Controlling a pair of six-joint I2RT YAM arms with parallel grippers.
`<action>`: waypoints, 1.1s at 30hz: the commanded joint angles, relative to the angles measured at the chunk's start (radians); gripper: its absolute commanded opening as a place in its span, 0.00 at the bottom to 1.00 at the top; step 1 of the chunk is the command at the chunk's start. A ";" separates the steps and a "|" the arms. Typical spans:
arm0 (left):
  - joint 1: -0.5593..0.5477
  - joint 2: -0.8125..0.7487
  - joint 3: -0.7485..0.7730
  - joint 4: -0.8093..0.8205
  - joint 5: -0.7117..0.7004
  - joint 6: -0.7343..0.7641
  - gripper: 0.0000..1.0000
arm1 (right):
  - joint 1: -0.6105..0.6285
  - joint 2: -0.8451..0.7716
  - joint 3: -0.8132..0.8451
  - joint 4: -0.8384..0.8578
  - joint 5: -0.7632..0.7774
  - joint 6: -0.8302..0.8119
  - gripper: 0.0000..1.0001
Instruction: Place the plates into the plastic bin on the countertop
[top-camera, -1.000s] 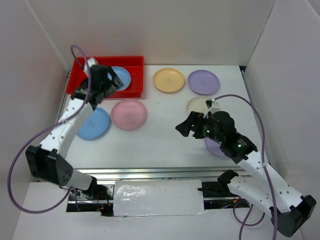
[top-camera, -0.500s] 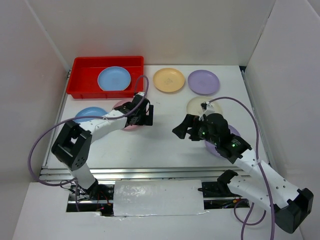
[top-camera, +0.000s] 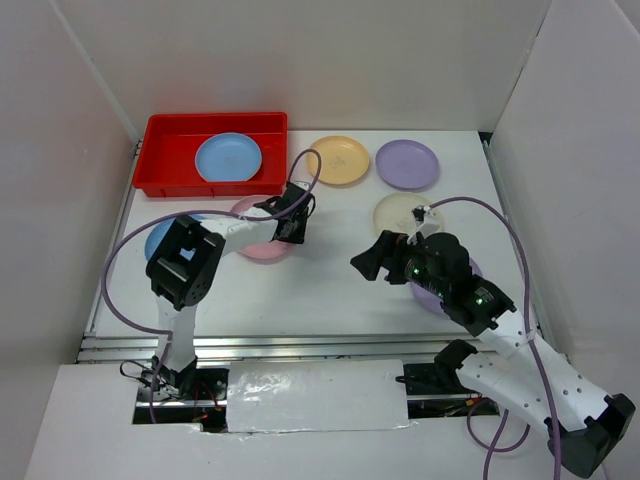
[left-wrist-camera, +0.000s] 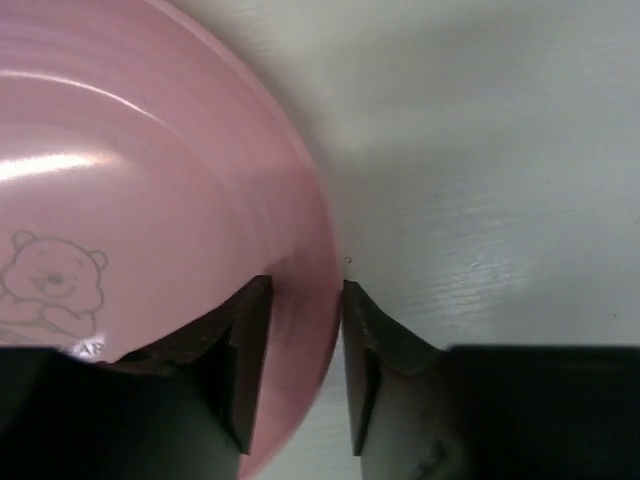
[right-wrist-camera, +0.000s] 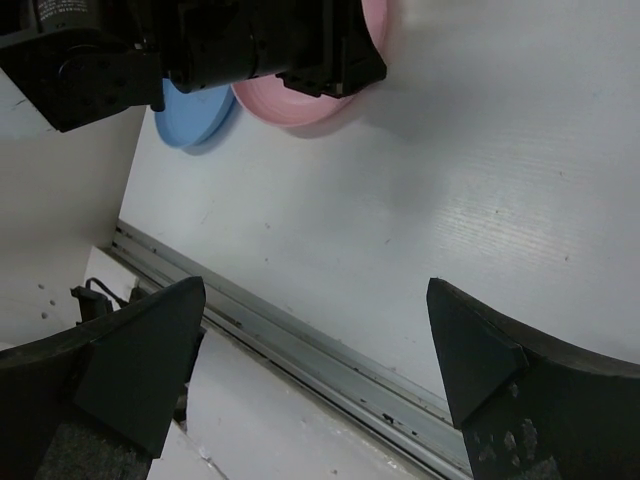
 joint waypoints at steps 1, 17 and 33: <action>-0.030 0.039 0.022 -0.023 0.006 -0.006 0.43 | 0.010 -0.025 0.028 -0.018 0.014 -0.010 1.00; -0.311 -0.331 0.212 -0.316 -0.329 -0.018 0.00 | 0.015 -0.128 0.133 -0.134 0.094 -0.024 1.00; 0.115 0.279 0.964 -0.159 -0.445 0.422 0.00 | 0.019 -0.137 0.124 -0.124 0.017 -0.035 1.00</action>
